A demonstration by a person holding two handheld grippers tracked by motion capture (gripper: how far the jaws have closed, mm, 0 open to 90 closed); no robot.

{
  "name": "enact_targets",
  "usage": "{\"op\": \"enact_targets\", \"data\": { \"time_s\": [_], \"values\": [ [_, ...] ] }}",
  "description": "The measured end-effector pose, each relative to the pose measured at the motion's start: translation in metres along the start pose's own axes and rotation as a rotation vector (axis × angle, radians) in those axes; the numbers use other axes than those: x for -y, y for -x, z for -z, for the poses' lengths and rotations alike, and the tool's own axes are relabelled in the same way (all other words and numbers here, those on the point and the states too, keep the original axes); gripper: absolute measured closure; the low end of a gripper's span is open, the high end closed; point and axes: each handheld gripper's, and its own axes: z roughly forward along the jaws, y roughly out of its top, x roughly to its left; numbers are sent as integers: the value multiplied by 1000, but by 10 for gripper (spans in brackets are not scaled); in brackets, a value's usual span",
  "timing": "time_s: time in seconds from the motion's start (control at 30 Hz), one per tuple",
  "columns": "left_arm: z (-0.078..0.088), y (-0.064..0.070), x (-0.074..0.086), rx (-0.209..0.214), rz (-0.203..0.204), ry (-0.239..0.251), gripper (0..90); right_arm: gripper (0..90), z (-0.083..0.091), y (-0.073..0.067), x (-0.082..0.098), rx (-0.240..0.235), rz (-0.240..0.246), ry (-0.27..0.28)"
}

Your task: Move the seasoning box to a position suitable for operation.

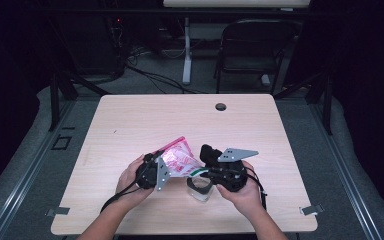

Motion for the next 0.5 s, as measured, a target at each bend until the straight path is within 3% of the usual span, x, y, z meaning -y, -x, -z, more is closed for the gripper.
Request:
{"op": "enact_targets", "data": {
  "time_s": [0.5],
  "values": [
    [2, 1, -1, -28, -32, 8, 624, 900, -1, 1, 2, -7, -3, -13]
  ]
}}
